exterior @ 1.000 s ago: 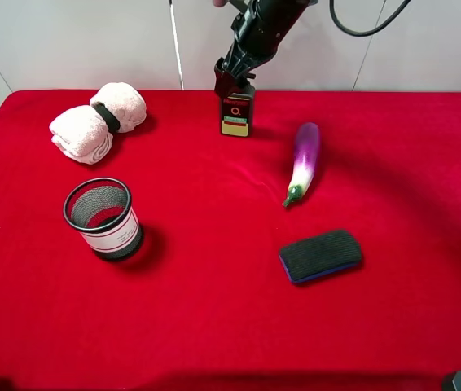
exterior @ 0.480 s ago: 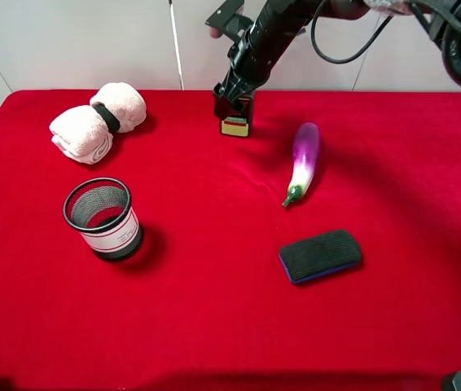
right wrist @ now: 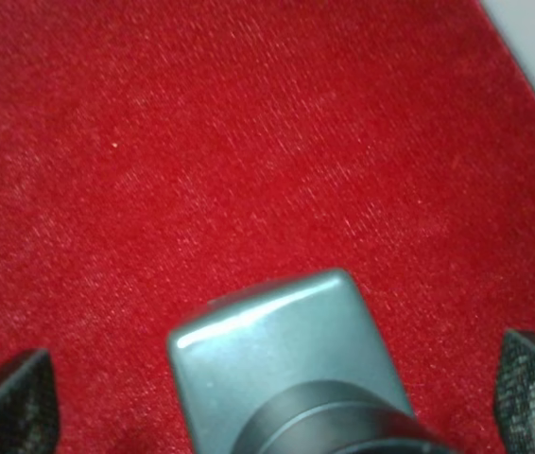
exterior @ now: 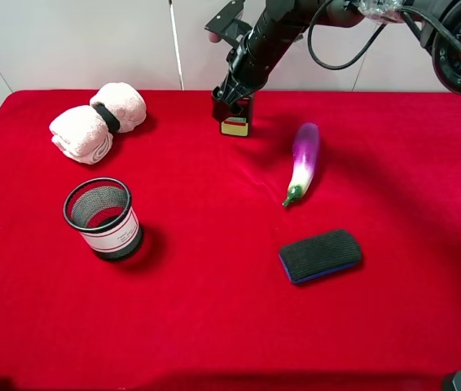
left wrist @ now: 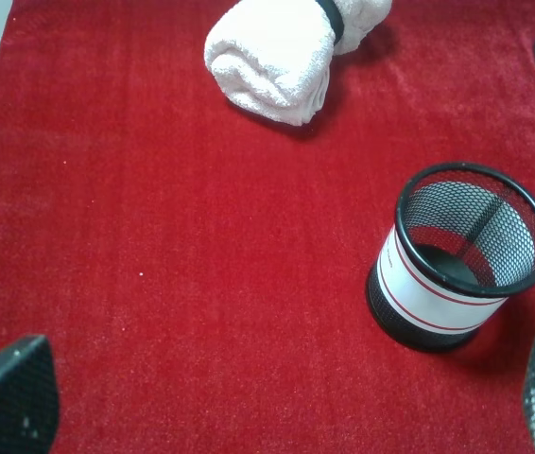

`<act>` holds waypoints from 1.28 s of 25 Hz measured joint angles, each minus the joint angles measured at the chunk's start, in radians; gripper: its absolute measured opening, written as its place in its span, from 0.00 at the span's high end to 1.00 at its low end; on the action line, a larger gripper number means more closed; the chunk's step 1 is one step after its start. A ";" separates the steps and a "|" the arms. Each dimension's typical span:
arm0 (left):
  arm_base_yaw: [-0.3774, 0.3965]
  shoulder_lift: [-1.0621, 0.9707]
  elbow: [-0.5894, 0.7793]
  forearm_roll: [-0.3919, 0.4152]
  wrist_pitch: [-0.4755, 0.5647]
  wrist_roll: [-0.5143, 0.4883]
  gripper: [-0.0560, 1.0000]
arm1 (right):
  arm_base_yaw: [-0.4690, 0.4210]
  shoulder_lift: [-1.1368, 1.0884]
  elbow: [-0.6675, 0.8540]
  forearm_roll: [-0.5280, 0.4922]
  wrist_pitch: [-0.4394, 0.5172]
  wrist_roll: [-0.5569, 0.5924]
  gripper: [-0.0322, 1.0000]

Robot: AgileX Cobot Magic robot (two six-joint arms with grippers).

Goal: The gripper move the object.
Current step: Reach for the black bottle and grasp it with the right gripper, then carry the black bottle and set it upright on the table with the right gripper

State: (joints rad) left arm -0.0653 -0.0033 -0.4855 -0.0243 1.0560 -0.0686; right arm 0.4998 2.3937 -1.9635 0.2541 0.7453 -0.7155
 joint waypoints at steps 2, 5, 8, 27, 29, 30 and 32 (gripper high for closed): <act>0.000 0.000 0.000 0.000 0.000 0.000 0.02 | 0.000 0.001 0.000 0.002 0.000 0.000 0.30; 0.000 0.000 0.000 0.000 0.000 0.000 0.02 | 0.000 0.001 0.000 0.004 0.000 0.000 0.30; 0.000 0.000 0.000 0.000 0.000 0.000 0.02 | 0.000 0.001 0.000 0.004 0.001 0.000 0.30; 0.000 0.000 0.000 0.000 0.000 0.000 0.02 | 0.000 0.005 -0.009 0.003 0.030 -0.003 0.68; 0.000 0.000 0.000 0.000 0.000 0.000 0.02 | 0.000 0.012 -0.014 0.005 0.036 -0.003 0.68; 0.000 0.000 0.000 0.000 0.000 0.000 0.02 | 0.000 0.013 -0.016 0.005 0.039 -0.003 0.68; 0.000 0.000 0.000 0.000 0.000 0.000 0.02 | 0.000 0.018 -0.019 0.006 0.044 -0.003 0.68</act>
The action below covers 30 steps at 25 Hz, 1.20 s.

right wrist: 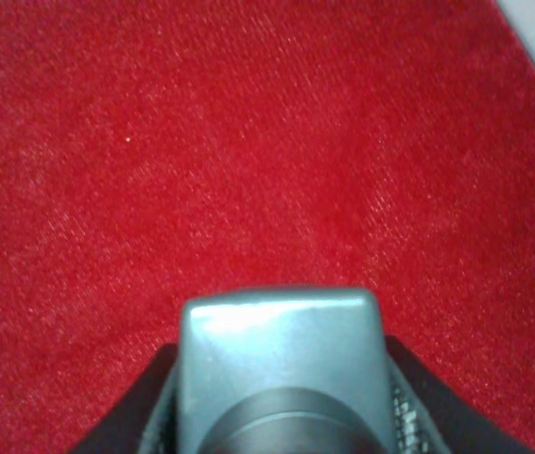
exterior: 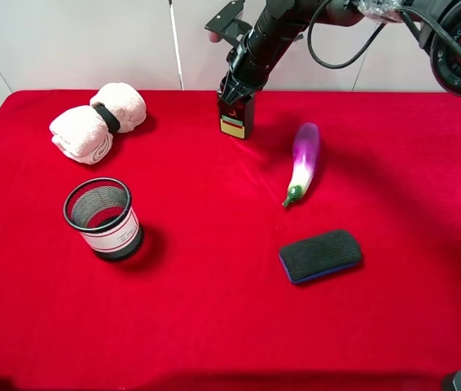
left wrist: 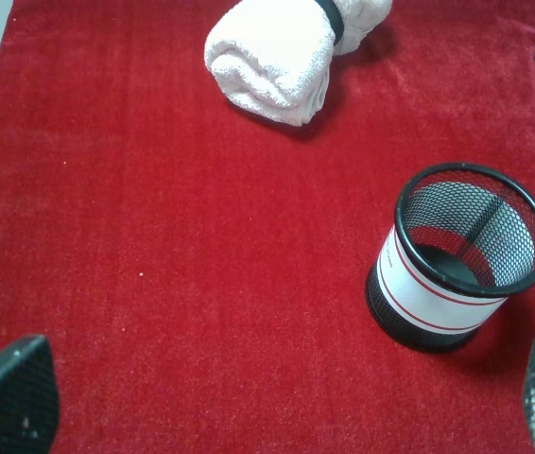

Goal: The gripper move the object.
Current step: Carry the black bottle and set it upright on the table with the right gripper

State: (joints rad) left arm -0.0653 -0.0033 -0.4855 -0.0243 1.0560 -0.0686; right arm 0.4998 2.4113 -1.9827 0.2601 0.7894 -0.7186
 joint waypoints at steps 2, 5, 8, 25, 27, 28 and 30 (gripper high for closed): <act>0.000 0.000 0.000 0.000 0.000 0.000 0.02 | 0.000 0.003 -0.004 0.001 0.005 0.000 0.68; 0.000 0.000 0.000 0.000 0.000 0.000 0.02 | 0.000 0.003 -0.004 0.003 0.005 0.000 0.68; 0.000 0.000 0.000 0.000 0.000 0.000 0.02 | 0.000 0.003 -0.004 0.003 0.007 0.000 0.68; 0.000 0.000 0.000 0.000 0.000 0.000 0.02 | 0.000 -0.008 -0.040 0.008 0.150 -0.001 0.69; 0.000 0.000 0.000 0.000 0.000 0.000 0.02 | 0.000 -0.017 -0.040 0.004 0.175 -0.001 0.69; 0.000 0.000 0.000 0.000 0.000 0.000 0.02 | 0.000 -0.021 -0.039 -0.001 0.188 -0.001 0.69; 0.000 0.000 0.000 0.000 0.000 0.000 0.02 | 0.000 -0.032 -0.037 -0.014 0.216 0.000 0.69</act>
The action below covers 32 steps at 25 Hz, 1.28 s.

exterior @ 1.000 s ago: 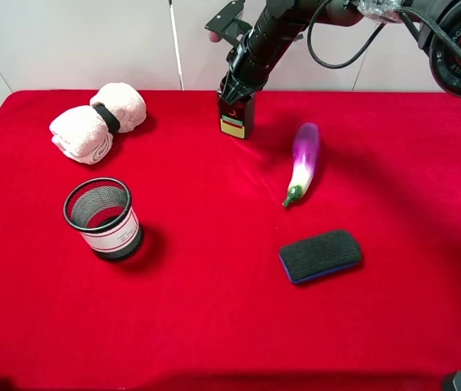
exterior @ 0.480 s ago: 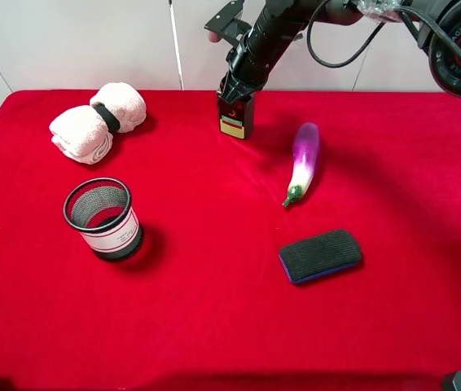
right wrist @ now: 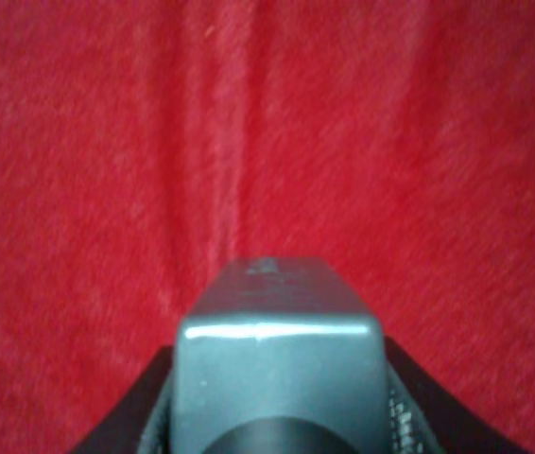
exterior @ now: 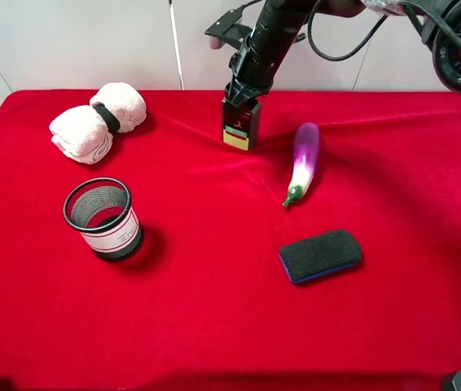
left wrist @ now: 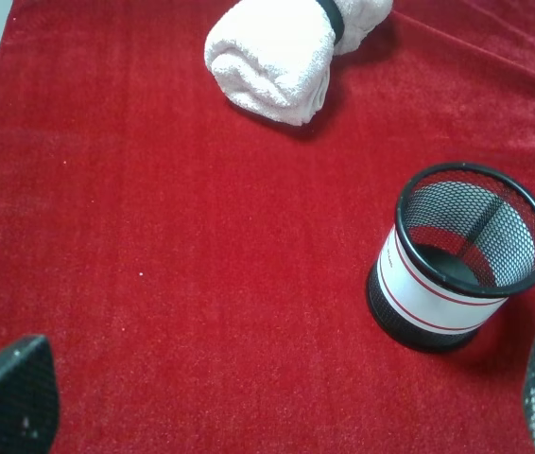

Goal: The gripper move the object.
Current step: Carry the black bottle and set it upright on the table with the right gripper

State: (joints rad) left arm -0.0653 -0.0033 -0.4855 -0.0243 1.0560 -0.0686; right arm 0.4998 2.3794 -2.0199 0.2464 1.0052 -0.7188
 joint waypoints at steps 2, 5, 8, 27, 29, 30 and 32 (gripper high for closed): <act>0.000 0.000 0.000 0.000 0.000 0.000 0.02 | 0.000 -0.014 0.003 -0.013 0.009 0.000 0.69; 0.000 0.000 0.000 0.000 0.000 0.000 0.02 | 0.000 -0.047 0.003 -0.029 0.012 0.000 0.69; 0.000 0.000 0.000 0.000 0.000 0.000 0.02 | 0.000 -0.073 0.003 -0.038 0.026 0.000 0.69; 0.000 0.000 0.000 0.000 0.000 0.000 0.02 | 0.000 -0.158 0.026 -0.093 0.212 -0.028 0.69; 0.000 0.000 0.000 0.000 0.000 0.000 0.02 | 0.000 -0.178 0.052 -0.106 0.212 -0.041 0.69; 0.000 0.000 0.000 0.000 0.000 0.000 0.02 | 0.000 -0.192 0.068 -0.114 0.212 -0.046 0.69; 0.000 0.000 0.000 0.000 0.000 0.000 0.02 | -0.002 -0.221 0.110 -0.126 0.208 -0.054 0.69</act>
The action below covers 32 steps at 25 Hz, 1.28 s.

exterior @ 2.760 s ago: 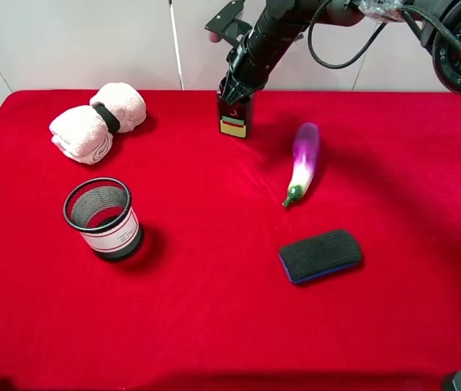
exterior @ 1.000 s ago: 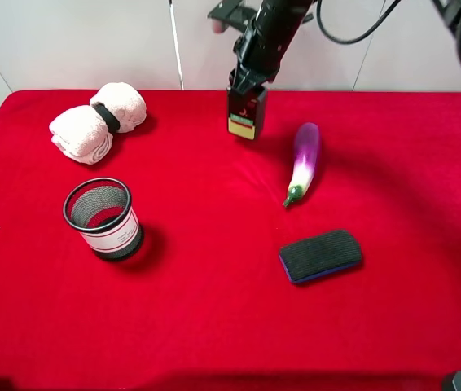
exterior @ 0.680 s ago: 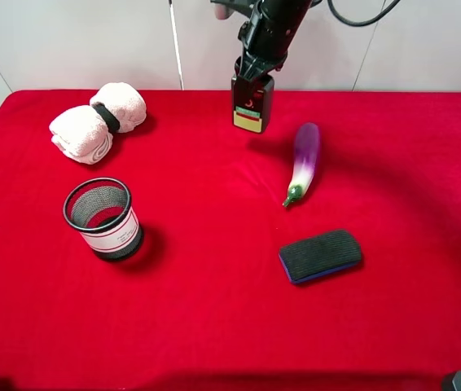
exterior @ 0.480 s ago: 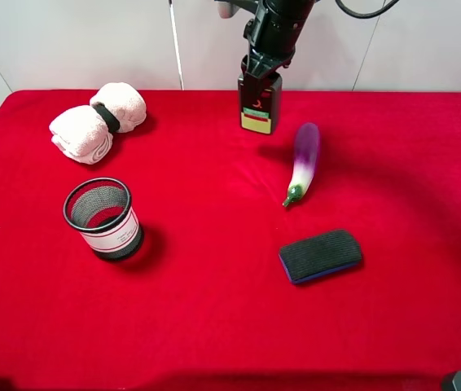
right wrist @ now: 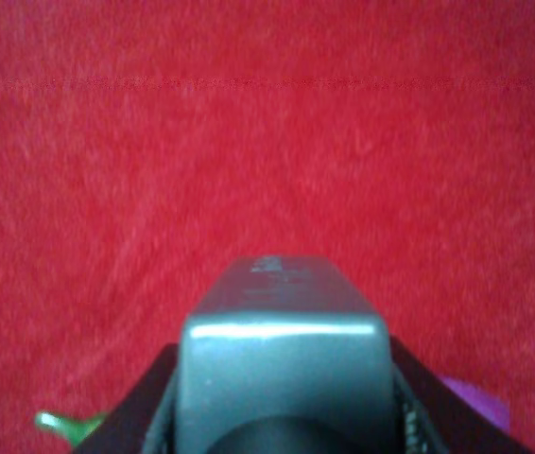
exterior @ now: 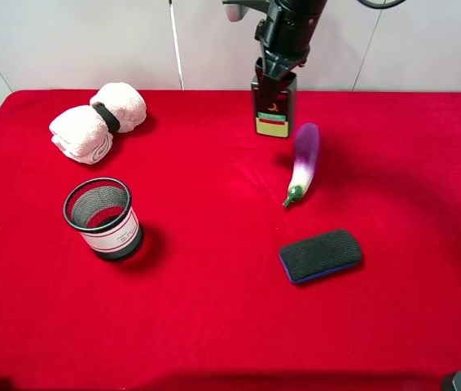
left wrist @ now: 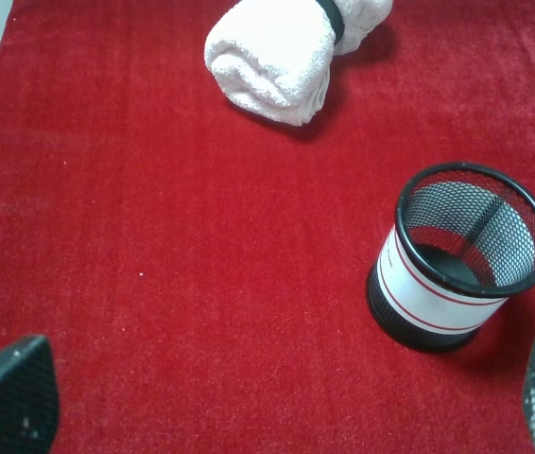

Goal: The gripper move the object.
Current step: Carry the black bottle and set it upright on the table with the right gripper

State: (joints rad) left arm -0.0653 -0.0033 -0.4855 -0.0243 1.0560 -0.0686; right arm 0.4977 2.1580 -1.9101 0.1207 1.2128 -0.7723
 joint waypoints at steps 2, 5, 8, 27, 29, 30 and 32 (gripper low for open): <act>0.000 0.000 0.000 0.000 0.000 0.000 0.02 | -0.006 -0.029 0.044 -0.004 -0.013 -0.013 0.69; 0.000 0.000 0.000 0.000 0.000 0.000 0.02 | -0.026 -0.077 0.120 -0.003 -0.043 -0.021 0.69; 0.000 0.000 0.000 0.000 0.000 0.000 0.02 | -0.056 -0.126 0.201 -0.004 -0.065 -0.023 0.69; 0.000 0.000 0.000 0.000 0.000 0.000 0.02 | -0.241 -0.279 0.430 -0.006 -0.121 -0.022 0.69; 0.000 0.000 0.000 0.000 0.000 0.000 0.02 | -0.260 -0.279 0.430 -0.006 -0.121 -0.021 0.69; 0.000 0.000 0.000 0.000 0.000 0.000 0.02 | -0.270 -0.279 0.430 -0.006 -0.121 -0.019 0.69; 0.000 0.000 0.000 0.000 0.000 0.000 0.02 | -0.284 -0.279 0.430 -0.006 -0.123 -0.012 0.69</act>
State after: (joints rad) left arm -0.0653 -0.0033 -0.4855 -0.0243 1.0560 -0.0686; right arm 0.2142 1.8792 -1.4798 0.1145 1.0893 -0.7848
